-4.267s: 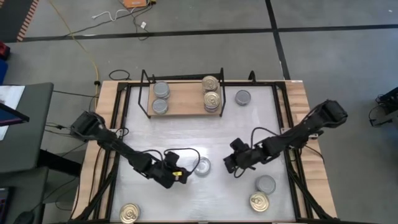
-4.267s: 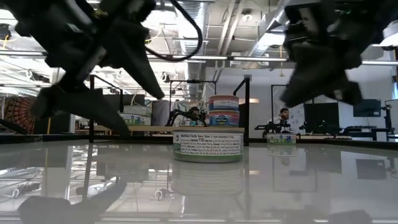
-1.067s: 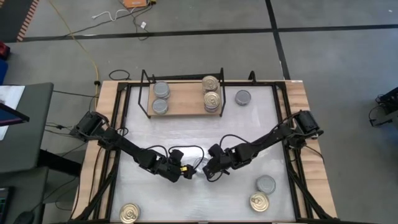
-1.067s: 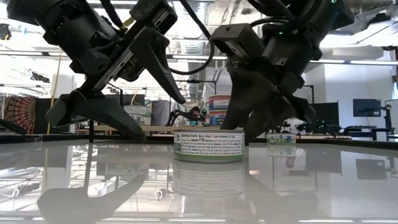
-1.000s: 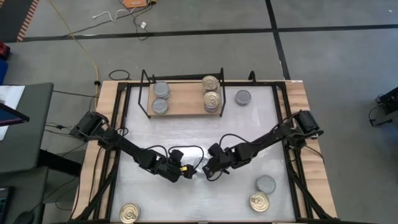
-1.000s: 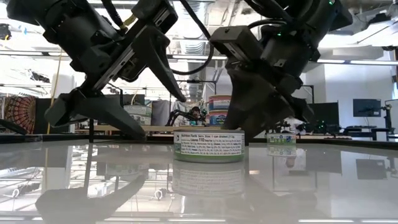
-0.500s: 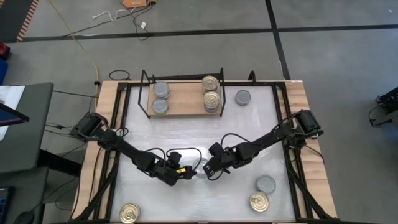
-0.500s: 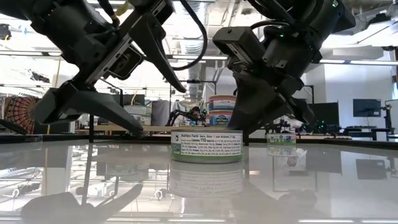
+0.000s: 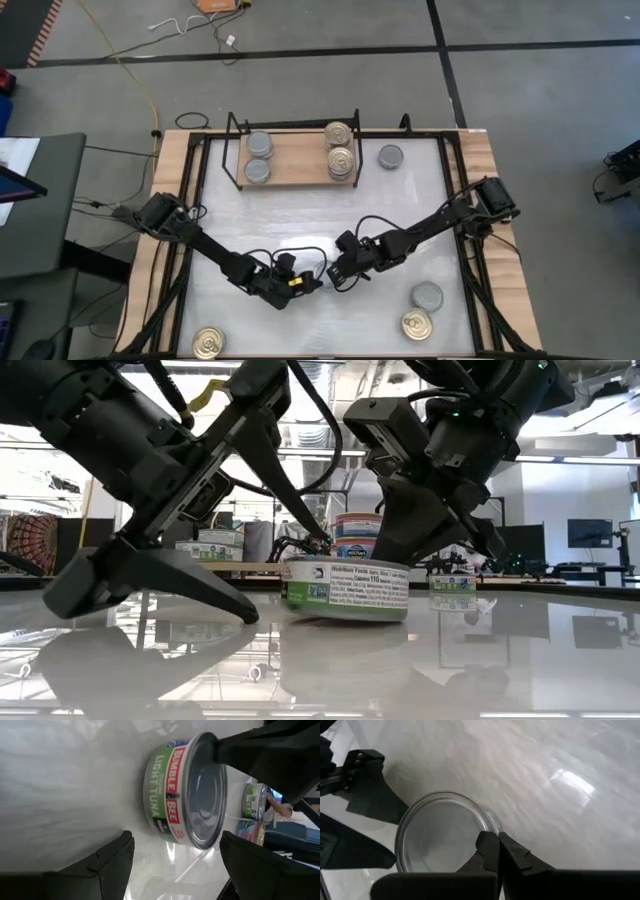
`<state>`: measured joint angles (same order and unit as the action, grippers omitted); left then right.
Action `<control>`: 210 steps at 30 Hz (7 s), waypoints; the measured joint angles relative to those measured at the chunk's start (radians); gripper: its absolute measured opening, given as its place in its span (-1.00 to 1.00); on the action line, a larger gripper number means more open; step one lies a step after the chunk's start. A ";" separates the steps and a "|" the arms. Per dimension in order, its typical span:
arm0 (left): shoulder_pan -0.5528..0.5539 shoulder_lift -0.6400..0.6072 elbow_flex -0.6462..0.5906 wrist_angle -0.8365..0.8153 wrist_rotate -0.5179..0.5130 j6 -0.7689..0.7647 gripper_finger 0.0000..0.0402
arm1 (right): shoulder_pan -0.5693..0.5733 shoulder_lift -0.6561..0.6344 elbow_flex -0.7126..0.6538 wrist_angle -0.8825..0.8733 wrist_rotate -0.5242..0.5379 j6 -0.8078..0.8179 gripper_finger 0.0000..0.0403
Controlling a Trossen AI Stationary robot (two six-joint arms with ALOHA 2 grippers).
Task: Stack canned seafood by type on shelf
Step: Stack the green tuna can on top of the green tuna can on the shelf
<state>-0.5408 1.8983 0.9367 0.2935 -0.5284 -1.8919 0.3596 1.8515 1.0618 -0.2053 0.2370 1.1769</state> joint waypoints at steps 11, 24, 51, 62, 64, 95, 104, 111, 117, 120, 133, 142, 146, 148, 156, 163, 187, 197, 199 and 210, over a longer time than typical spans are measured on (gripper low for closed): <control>0.012 0.001 -0.001 0.016 0.019 0.000 0.41 | 0.011 0.001 -0.001 0.002 -0.004 0.011 -0.89; 0.013 0.002 -0.001 0.030 0.031 -0.019 0.41 | 0.013 0.001 -0.001 -0.015 -0.004 0.028 -0.89; 0.050 0.194 0.146 0.151 0.038 -0.027 0.41 | 0.017 0.006 -0.007 -0.105 -0.040 0.057 -0.89; 0.060 0.110 0.141 -0.049 0.023 0.008 0.41 | 0.032 -0.012 -0.006 -0.089 -0.036 0.018 -0.89; 0.060 0.084 0.140 -0.112 0.008 0.036 0.41 | 0.040 -0.041 -0.005 -0.098 -0.034 0.002 -0.89; 0.137 -0.059 0.139 -0.227 0.009 0.464 0.41 | -0.006 -0.555 -0.002 -0.541 -0.014 -0.543 -0.67; 0.137 -0.059 0.140 -0.228 0.009 0.460 0.41 | -0.005 -0.554 -0.002 -0.501 0.053 -0.634 -0.01; 0.144 -0.059 0.141 -0.226 0.010 0.474 0.41 | -0.002 -0.554 -0.001 -0.498 0.103 -0.632 0.40; 0.183 -0.059 0.173 -0.197 0.053 0.564 0.41 | 0.013 -0.554 -0.001 -0.655 0.103 -0.547 0.45; 0.210 -0.060 0.234 -0.260 0.056 0.618 0.41 | 0.029 -0.554 -0.001 -0.730 0.102 -0.474 0.45; 0.315 0.124 0.744 -0.774 0.083 0.935 0.41 | 0.107 -0.554 -0.001 -0.808 0.102 -0.416 0.45; 0.347 0.287 0.959 -0.912 0.144 1.060 0.41 | 0.139 -0.554 -0.001 -0.819 0.102 -0.387 0.45; 0.353 0.308 0.959 -0.919 0.147 1.081 0.41 | 0.139 -0.554 -0.001 -0.830 0.102 -0.367 0.45; 0.360 0.312 0.959 -0.950 0.133 1.067 0.41 | 0.139 -0.554 -0.001 -0.834 0.102 -0.361 0.45; 0.381 0.313 0.957 -0.959 0.139 1.125 0.41 | 0.139 -0.554 -0.001 -0.834 0.102 -0.362 0.45; 0.385 0.362 0.956 -0.931 0.182 1.206 0.41 | 0.138 -0.554 -0.001 -0.834 0.102 -0.363 0.45; 0.392 0.290 0.958 -0.969 0.287 1.104 -0.37 | 0.138 -0.554 -0.002 -0.826 0.103 -0.363 0.45; 0.330 0.032 0.446 -0.657 0.303 0.987 -0.37 | 0.138 -0.554 -0.002 -0.740 0.103 -0.366 0.45; 0.314 -0.060 0.300 -0.488 0.290 0.932 -0.37 | 0.138 -0.554 -0.002 -0.728 0.104 -0.365 0.45; 0.262 -0.389 -0.106 -0.150 0.157 0.823 -0.37 | 0.122 -0.554 -0.002 -0.713 0.105 -0.396 0.45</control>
<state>-0.2784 1.5093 0.8303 0.1431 -0.3718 -1.0691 0.4814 1.2976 1.0603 -0.9184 0.3424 0.7804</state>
